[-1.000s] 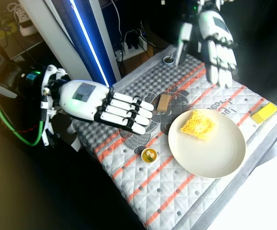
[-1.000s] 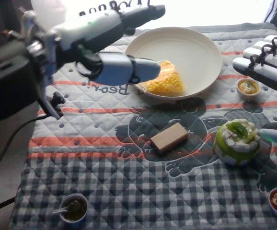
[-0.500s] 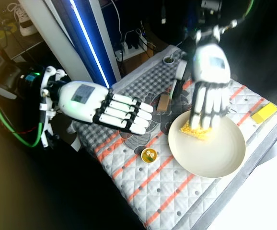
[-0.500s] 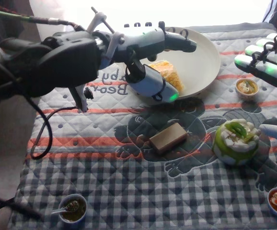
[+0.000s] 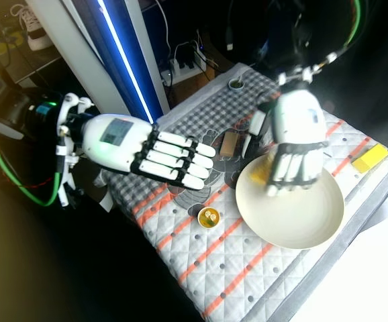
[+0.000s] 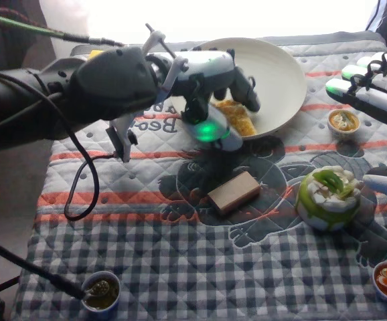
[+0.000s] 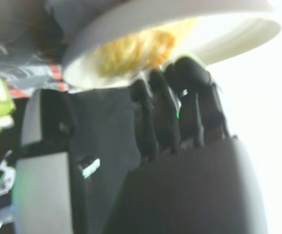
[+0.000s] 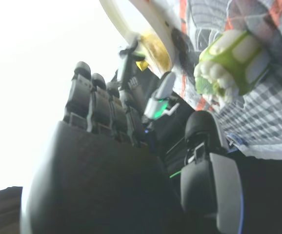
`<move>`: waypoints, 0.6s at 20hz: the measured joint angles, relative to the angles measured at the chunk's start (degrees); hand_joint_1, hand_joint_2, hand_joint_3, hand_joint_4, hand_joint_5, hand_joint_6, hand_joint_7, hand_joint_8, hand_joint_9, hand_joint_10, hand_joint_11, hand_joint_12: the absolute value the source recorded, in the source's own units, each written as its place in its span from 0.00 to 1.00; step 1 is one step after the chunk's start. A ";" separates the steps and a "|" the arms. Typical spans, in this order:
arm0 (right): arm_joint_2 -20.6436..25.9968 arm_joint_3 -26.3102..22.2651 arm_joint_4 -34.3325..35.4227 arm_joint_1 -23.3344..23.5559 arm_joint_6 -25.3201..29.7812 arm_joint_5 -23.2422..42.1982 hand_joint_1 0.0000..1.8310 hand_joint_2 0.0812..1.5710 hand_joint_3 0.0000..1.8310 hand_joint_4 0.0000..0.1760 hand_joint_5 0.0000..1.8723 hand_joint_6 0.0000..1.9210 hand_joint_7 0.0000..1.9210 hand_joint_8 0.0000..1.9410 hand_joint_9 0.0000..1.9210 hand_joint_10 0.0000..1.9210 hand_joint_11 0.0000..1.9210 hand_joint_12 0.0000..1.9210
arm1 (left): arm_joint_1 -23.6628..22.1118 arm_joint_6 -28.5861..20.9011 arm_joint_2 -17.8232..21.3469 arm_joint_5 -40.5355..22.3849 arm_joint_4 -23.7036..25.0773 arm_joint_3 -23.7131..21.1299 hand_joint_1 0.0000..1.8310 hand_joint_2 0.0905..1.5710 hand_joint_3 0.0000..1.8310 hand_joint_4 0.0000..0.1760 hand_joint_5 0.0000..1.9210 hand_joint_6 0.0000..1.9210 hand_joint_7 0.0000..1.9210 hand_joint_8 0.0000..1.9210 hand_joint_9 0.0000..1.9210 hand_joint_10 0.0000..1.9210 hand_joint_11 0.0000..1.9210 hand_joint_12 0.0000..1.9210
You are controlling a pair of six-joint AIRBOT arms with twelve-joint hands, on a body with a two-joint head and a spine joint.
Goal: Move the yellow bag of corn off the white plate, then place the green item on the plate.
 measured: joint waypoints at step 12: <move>0.00 0.00 -0.15 -0.02 0.31 0.02 0.15 0.81 0.00 0.00 0.00 0.00 0.00 0.00 0.00 0.00 0.00 0.00 | 0.90 0.48 1.14 0.22 -1.40 -0.66 0.44 0.81 0.04 0.93 0.32 0.83 0.38 0.99 0.45 1.00 0.50 1.00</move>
